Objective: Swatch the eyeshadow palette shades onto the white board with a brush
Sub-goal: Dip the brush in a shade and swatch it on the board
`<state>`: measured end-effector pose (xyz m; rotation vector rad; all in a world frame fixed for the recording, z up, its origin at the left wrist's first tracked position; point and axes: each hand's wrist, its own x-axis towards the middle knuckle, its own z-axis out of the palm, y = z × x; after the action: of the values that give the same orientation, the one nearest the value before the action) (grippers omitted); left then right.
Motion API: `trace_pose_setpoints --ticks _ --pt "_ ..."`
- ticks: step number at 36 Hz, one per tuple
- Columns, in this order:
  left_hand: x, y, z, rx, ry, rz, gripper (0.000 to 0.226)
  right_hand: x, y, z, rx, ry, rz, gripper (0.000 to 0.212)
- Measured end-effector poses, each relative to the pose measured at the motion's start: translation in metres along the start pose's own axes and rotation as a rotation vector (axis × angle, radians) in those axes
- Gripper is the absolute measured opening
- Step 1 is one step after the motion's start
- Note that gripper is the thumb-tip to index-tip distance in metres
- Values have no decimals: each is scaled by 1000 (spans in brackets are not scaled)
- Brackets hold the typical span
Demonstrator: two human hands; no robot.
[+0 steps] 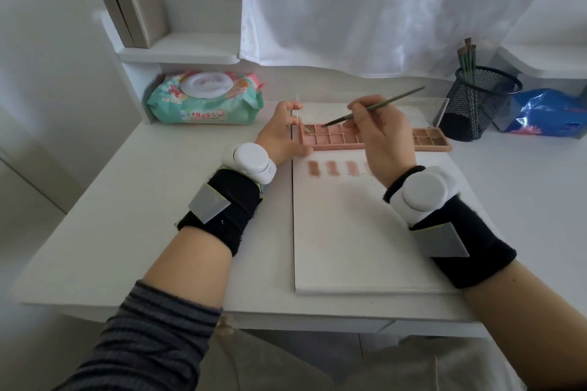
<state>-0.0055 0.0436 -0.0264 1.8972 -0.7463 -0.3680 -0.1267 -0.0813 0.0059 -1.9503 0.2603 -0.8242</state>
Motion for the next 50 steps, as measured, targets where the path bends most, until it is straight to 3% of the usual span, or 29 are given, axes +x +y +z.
trace_pose_setpoints --ticks 8,13,23,38,50 --pt "-1 -5 -1 24 -4 -51 85 4 11 -56 -16 -37 69 18" --pt "1 -4 5 64 9 -66 81 -7 28 -77 -98 52 86 21" --pt "1 -5 9 93 43 -79 80 -19 42 -66 -208 29 -13 16" --pt "2 -7 9 81 39 -80 77 -20 44 -66 -271 -60 0 12" --pt "1 -5 10 66 35 -73 77 -20 46 -67 -217 6 -9 20"
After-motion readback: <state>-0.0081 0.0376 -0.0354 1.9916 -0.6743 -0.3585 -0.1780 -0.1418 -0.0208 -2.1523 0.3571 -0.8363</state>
